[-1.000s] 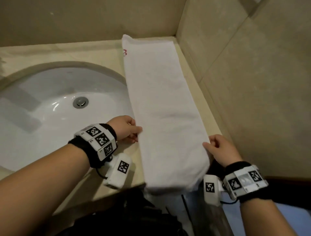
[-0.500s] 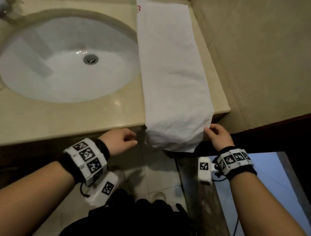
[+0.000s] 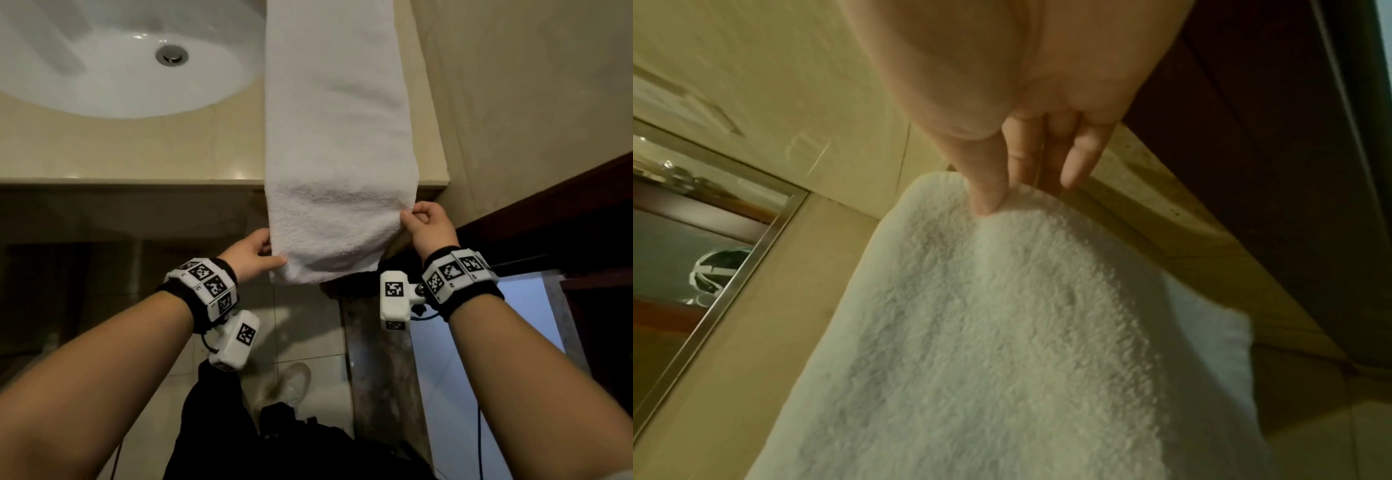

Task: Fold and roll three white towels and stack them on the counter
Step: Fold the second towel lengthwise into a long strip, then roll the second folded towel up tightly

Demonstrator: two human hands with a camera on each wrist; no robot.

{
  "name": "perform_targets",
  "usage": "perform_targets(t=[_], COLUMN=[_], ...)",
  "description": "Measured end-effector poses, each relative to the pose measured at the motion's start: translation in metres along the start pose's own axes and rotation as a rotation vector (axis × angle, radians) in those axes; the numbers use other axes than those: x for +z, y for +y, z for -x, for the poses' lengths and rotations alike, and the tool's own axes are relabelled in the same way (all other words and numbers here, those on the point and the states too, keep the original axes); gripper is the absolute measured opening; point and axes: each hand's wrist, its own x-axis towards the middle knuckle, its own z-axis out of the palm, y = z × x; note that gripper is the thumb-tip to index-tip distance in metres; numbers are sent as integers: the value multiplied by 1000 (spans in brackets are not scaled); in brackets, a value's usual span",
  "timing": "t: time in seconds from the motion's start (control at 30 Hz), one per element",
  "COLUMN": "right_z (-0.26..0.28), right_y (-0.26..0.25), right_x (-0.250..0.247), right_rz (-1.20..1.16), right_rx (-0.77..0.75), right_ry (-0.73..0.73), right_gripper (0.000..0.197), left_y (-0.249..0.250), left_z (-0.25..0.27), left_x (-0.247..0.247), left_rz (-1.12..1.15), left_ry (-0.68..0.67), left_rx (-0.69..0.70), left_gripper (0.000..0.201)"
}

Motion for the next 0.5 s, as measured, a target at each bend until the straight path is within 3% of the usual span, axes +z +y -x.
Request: perform_targets(t=[0.07,0.13,0.3,0.43,0.5], right_z=[0,0,0,6,8], right_y=[0,1,-8,-27,-47], right_x=[0,0,-2,-6,-11], right_rz=[-18,-3,83,177,248], right_rx=[12,20,38,30,-57], right_ry=[16,-4,-40,-39,-30], right_gripper=[12,19,25,37,47], left_y=[-2,-7,-14,7,35], left_z=[1,2,7,14,20], left_x=[0,-4,-13,-21,-35], left_rz=[-37,-140,-270,-444,-511], left_ry=[-30,-33,84,74,50], left_rx=[-17,-55,-145,-157,-78], left_gripper=[56,48,4,16,18])
